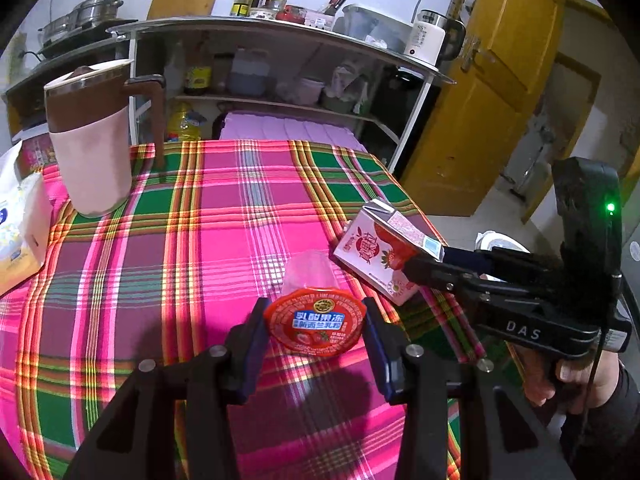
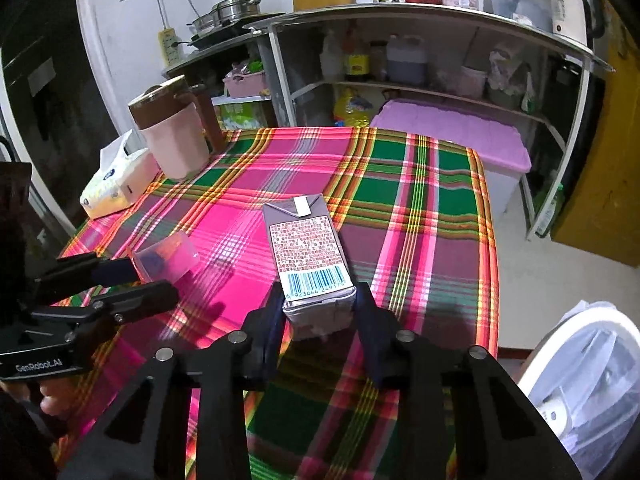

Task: Collect trash
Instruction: 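Grasp the pink strawberry milk carton with the right gripper, then carry the jelly cup and milk carton over the bin with both grippers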

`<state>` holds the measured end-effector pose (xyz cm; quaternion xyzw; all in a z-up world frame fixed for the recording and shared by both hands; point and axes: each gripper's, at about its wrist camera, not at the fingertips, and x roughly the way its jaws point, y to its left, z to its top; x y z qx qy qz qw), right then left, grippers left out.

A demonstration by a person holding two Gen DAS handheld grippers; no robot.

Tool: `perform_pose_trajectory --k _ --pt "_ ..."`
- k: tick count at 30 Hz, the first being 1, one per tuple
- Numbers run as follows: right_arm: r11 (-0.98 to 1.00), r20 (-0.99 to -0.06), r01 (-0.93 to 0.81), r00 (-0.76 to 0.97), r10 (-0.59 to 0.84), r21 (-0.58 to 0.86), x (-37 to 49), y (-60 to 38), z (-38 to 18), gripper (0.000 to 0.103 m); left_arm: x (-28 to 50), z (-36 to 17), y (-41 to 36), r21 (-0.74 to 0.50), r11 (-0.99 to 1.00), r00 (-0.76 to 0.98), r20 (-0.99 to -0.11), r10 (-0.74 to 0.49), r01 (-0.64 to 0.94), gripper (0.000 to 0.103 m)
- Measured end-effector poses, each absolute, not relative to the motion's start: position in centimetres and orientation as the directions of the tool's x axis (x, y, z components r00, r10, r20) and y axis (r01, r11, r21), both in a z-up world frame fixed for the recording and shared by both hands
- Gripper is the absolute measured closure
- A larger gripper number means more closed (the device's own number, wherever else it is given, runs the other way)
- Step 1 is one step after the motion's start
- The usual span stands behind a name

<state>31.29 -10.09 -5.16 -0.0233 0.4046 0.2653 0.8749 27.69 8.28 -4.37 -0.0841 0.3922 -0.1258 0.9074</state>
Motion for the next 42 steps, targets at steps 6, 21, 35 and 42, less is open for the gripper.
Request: perform_pose_trajectory --k 6,21,35,42 --pt "0.862 -0.704 -0.47 0.546 0.455 0.192 29.6 -11.0 -4.2 0.069 25.8 -3.5 7.9 -0.245 0.96 0.681 -0.681 -0.269 0.134 0.058" --pt "0.87 -0.655 -0.449 0.599 0.461 0.203 22.4 -14.5 -1.1 0.069 19.3 -0.9 4.5 -0.241 0.963 0.716 -0.652 -0.252 0.119 0.058" --pt "0.885 -0.615 -0.41 0.646 0.452 0.219 17.3 -18.0 0.8 0.069 15.0 1.1 0.4 -0.22 0.961 0.732 -0.626 -0.269 0.165 0.058" --pt "0.898 -0.603 -0.378 0.67 0.433 0.224 16.2 -19.9 1.1 0.069 14.6 1.3 -1.2 -0.207 0.96 0.73 -0.624 -0.277 0.187 0.058"
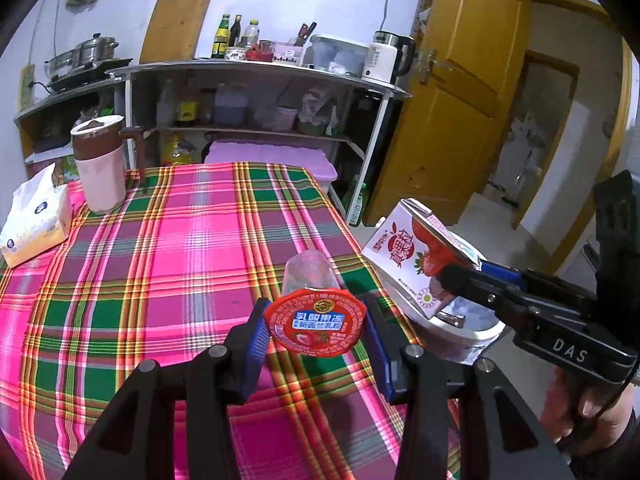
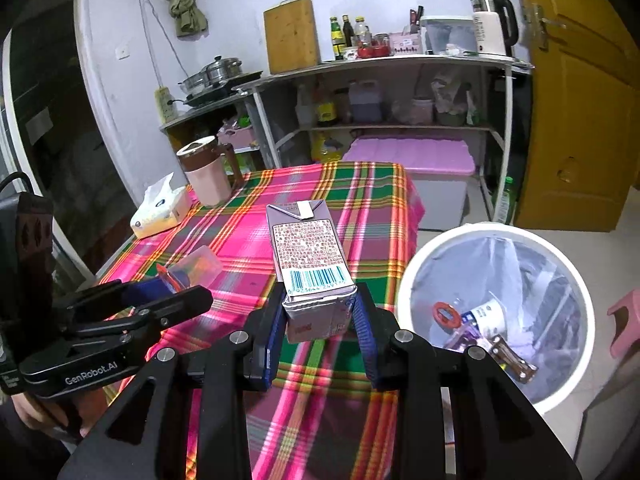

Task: Collect trash
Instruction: 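Carry the jelly cup and milk carton over the bin with both grippers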

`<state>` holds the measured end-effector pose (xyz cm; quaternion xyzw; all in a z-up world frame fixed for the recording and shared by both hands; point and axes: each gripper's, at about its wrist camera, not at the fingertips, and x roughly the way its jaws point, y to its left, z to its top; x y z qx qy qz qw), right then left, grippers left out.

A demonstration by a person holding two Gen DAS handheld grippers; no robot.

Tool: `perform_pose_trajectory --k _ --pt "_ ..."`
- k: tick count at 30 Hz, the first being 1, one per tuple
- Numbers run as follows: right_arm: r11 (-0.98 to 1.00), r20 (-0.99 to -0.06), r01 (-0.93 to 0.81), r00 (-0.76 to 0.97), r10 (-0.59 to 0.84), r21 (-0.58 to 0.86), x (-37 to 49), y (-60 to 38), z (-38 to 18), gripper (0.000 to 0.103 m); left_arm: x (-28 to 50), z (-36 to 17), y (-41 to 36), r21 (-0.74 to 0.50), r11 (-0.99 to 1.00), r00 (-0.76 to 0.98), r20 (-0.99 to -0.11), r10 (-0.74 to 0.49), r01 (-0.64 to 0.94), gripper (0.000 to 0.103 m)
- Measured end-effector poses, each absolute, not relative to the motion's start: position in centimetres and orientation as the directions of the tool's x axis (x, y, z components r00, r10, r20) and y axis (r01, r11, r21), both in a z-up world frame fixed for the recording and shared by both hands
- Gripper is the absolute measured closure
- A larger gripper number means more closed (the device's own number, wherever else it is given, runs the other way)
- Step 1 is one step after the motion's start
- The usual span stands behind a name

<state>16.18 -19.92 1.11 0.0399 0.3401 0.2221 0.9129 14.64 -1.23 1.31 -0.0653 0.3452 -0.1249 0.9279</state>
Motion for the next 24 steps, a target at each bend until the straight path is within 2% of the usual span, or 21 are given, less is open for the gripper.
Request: perform_pose_trajectory --k 24 --pt "0.952 -0.622 -0.154 0.728 0.29 0.264 16.4 -30.3 -0.5 0.069 19.3 -0.2 -10.5 -0.199 0.916 0.652 -0.65 -0.389 0.348 0.058"
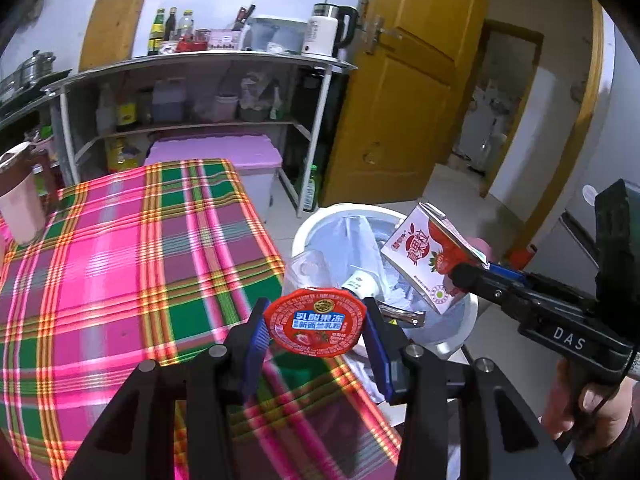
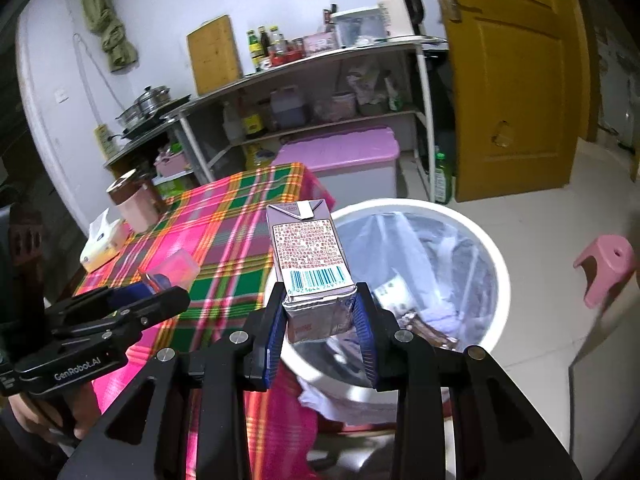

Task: Collect trash
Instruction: 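Carry the jelly cup and milk carton over the bin with both grippers, then open both grippers to drop the jelly cup and milk carton into the bin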

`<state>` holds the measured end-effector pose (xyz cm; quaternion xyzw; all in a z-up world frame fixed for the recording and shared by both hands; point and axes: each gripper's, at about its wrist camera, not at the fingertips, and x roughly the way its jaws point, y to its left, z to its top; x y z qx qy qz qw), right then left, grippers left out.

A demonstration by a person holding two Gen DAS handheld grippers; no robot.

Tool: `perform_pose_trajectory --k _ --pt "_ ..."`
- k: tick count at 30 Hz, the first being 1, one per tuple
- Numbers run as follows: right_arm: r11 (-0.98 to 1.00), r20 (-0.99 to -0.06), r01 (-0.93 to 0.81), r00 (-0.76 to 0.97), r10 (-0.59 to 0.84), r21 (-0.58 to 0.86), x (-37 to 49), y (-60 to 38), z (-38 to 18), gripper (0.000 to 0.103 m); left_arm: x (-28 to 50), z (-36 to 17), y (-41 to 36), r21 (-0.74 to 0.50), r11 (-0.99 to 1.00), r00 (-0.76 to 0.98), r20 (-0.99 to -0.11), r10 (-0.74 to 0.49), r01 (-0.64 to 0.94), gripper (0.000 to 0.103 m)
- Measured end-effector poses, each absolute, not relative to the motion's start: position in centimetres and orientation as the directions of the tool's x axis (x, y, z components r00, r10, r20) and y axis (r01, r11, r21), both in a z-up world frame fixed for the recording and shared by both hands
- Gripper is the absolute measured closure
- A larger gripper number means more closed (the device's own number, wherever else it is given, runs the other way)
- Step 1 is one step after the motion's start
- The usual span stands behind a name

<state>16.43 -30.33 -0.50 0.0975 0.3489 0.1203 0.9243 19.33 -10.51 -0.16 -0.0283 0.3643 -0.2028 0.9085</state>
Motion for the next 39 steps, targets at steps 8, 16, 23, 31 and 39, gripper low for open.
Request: perform_pose_trajectory --k 8,16,23,31,39 --pt "0.957 -0.641 -0.096 0.724 0.256 0.273 16.9 -32.8 -1.6 0.069 20.7 -1.3 -13.2 -0.204 0.898 0.619 -0.664 -0.42 0.391 0.058" --pt "0.964 -0.678 -0.044 0.702 0.217 0.264 17.8 -34.6 -3.3 0.069 22.9 -2.7 -15.9 -0.204 0.88 0.576 -0.689 -0.44 0.429 0.058" --pt "0.968 -0.712 -0.012 0.675 0.194 0.252 18.8 -35.7 -4.8 0.069 24.8 -4.2 -17.7 -0.207 0.872 0.54 -0.715 -0.445 0.444 0.058" --pt "0.972 -0.73 -0.003 0.66 0.179 0.236 19.6 -36.1 -5.5 0.068 26.3 -5.1 -19.2 -0.221 0.863 0.51 -0.729 -0.456 0.455 0.052" --pt "0.974 -0.718 -0.006 0.674 0.172 0.228 18.8 -35.9 -4.9 0.067 25.4 -4.7 -18.7 -0.219 0.865 0.523 -0.72 -0.456 0.452 0.051"
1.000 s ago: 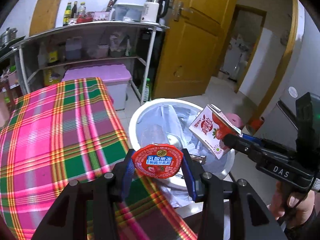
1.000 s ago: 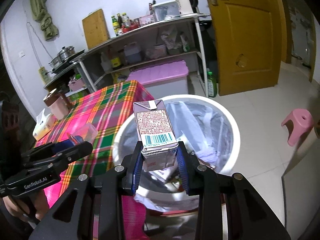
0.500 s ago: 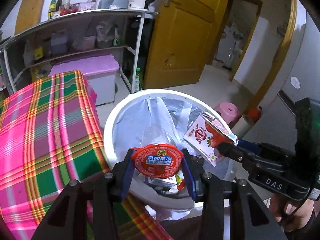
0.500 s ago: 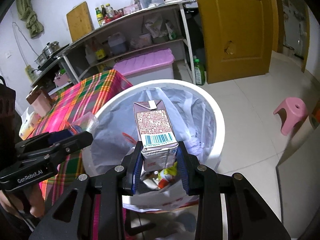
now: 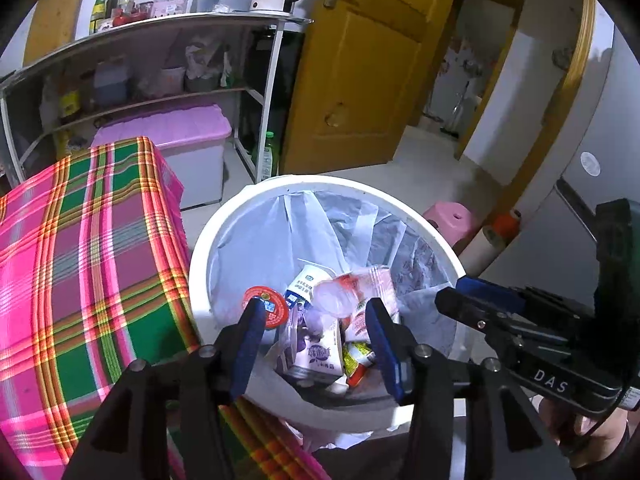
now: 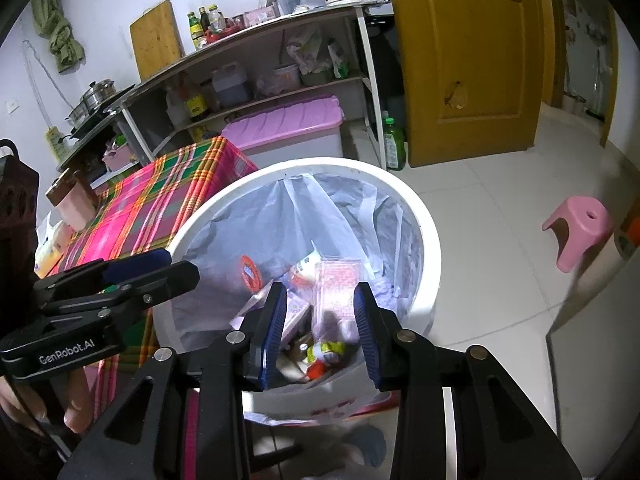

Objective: Collect trash

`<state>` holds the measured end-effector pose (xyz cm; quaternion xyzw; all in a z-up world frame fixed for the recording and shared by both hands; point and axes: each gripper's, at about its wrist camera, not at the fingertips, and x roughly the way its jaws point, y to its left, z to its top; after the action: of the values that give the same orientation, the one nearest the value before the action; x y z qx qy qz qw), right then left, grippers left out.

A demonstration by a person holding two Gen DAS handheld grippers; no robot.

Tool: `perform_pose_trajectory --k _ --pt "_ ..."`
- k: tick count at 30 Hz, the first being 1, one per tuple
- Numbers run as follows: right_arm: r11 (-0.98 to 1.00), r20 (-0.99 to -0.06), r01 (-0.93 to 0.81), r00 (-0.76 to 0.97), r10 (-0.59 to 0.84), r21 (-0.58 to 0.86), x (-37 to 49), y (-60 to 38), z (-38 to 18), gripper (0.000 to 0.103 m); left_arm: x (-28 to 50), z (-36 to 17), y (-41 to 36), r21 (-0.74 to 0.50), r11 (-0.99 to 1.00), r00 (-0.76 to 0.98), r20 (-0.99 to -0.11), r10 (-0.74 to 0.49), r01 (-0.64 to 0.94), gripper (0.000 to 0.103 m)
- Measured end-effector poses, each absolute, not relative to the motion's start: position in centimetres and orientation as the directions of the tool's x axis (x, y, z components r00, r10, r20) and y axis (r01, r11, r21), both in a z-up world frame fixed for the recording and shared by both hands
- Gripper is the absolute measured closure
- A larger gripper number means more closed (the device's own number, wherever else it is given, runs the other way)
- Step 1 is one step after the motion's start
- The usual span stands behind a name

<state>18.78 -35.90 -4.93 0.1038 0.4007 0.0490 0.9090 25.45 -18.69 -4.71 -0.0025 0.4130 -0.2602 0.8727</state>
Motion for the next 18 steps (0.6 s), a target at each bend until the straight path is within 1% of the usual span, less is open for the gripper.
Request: perform_pose_trajectory --k 5,8,18 --pt "0.974 -0.703 -0.025 0.689 0.179 0.223 17.5 -34.9 -4.0 0.067 24.1 -3.9 -18.1 -0.214 0.87 0.541 -0.71 -0.451 0.443 0.051" --pt "0.976 -0.693 -0.039 0.698 0.181 0.216 16.7 -34.2 -3.3 0.067 22.9 -3.3 -17.5 -0.211 0.873 0.554 -0.702 -0.448 0.44 0.048" --pt "0.974 -0.667 -0.087 0.716 0.206 0.208 13.3 -31.5 -1.7 0.066 18.4 -1.4 -15.5 -0.18 0.886 0.599 -0.677 -0.428 0.428 0.047"
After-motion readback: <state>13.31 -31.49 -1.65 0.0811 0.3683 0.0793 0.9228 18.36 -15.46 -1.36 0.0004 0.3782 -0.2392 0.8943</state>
